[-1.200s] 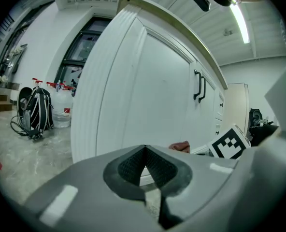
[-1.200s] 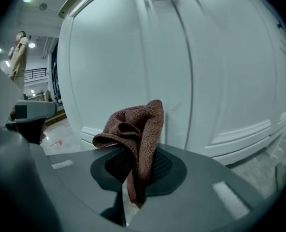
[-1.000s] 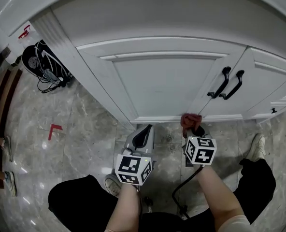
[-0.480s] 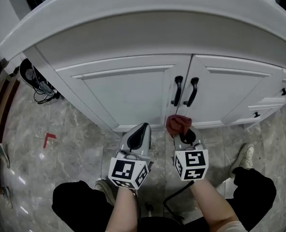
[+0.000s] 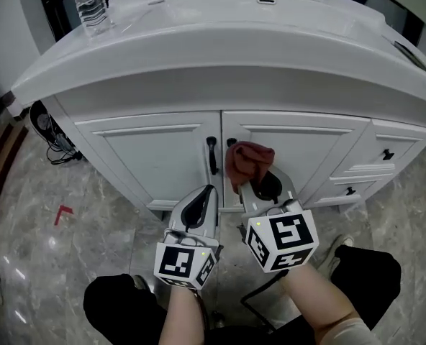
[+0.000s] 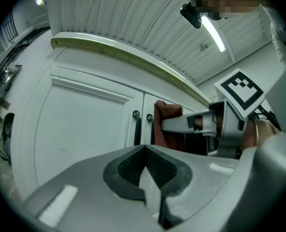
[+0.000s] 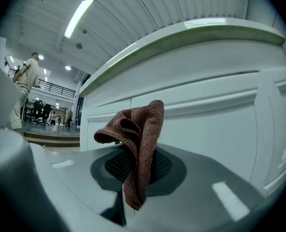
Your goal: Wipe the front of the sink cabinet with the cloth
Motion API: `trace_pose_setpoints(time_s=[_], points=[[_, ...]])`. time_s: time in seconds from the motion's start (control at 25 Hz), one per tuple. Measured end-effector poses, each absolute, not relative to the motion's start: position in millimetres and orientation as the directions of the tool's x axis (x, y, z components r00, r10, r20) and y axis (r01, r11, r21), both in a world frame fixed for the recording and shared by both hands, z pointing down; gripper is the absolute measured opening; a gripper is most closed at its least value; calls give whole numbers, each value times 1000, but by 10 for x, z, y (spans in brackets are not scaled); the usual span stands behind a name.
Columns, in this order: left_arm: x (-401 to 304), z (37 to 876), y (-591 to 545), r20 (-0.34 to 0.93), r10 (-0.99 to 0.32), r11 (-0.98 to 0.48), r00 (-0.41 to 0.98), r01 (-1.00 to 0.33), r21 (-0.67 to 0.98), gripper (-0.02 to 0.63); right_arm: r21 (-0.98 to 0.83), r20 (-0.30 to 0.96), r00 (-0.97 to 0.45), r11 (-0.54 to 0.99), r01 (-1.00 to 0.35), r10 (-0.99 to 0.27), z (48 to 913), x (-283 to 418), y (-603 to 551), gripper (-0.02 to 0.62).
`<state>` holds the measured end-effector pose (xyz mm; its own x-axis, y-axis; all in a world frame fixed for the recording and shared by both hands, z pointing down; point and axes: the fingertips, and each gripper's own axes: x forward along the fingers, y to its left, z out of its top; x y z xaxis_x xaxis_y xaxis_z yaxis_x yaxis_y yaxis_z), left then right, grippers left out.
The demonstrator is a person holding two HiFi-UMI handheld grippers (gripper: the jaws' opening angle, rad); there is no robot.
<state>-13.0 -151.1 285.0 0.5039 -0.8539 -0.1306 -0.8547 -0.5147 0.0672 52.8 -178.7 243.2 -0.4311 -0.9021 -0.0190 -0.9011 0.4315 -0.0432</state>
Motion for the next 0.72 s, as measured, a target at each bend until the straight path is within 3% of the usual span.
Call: trace_pose_setpoints(time_s=[0.2, 0.4, 0.72], points=[[-17, 2849, -1520, -126, -872, -483, 473, -874, 62, 0, 31, -105, -462, 461, -887, -881, 1956, 581, -1892, 80], [118, 2848, -1515, -117, -882, -465, 457, -884, 51, 0, 41, -99, -501, 499, -865, -860, 1878, 630, -1927, 83], [504, 2769, -1449, -125, -860, -502, 495, -865, 27, 0, 24, -88, -437, 437, -899, -895, 1896, 1255, -1902, 83]])
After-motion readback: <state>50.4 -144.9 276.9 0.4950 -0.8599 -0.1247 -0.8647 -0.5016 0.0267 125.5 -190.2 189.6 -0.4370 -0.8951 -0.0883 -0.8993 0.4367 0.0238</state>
